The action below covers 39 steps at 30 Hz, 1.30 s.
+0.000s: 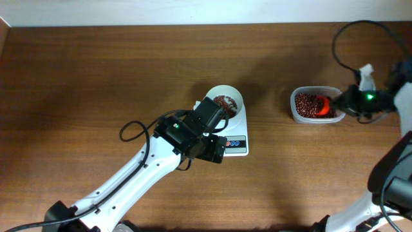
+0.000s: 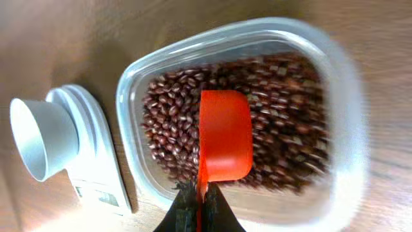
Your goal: Scoop item into bowl and weigh 50g on scale
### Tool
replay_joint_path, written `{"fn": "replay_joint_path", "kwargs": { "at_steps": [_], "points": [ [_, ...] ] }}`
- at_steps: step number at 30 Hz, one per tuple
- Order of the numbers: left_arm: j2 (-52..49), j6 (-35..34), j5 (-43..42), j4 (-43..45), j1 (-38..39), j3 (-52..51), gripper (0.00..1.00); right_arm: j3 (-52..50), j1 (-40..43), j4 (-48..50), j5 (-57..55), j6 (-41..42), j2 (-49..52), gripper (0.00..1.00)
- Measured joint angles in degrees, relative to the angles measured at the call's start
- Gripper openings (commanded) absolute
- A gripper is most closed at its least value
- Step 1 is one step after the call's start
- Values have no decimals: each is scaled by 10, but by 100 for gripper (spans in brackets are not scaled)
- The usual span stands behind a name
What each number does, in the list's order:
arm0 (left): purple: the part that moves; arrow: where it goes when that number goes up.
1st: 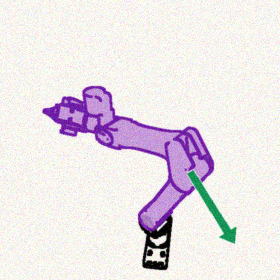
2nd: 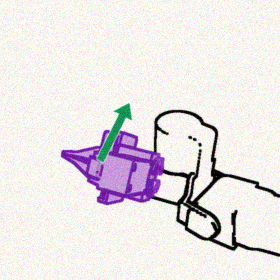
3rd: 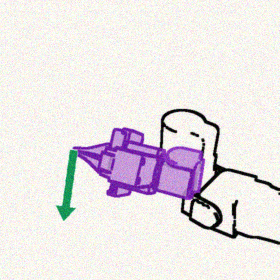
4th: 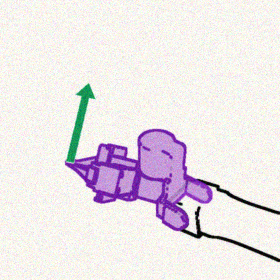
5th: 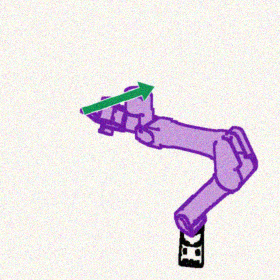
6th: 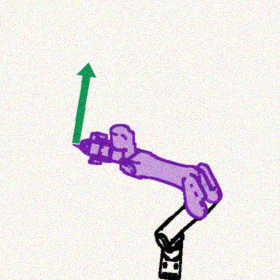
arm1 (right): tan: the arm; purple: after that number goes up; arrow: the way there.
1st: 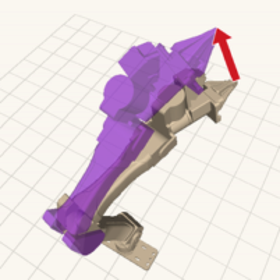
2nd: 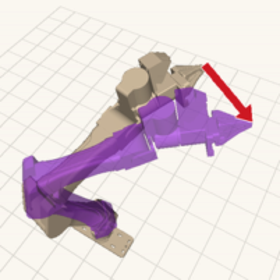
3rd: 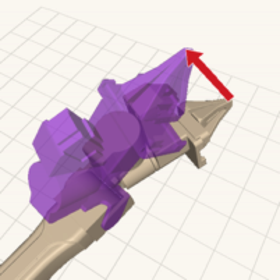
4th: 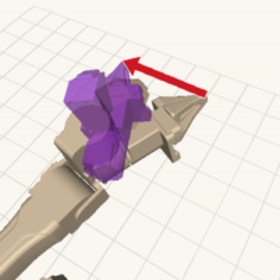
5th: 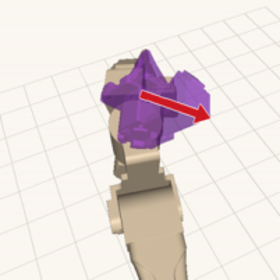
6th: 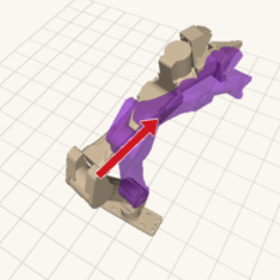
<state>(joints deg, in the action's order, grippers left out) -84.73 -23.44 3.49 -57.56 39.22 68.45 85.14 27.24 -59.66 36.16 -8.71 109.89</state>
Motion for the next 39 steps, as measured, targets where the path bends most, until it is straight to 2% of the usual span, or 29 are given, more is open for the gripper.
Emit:
{"fn": "replay_joint_path", "kwargs": {
  "at_steps": [16,35,39],
  "points": [
    [0,0,0,0,0,0,99,0,103,-25,122,0,0,4],
    [0,0,0,0,0,0,99,0,102,-23,126,0,0,4],
    [0,0,0,0,0,0,99,17,77,-55,73,0,0,4]
  ]
}}
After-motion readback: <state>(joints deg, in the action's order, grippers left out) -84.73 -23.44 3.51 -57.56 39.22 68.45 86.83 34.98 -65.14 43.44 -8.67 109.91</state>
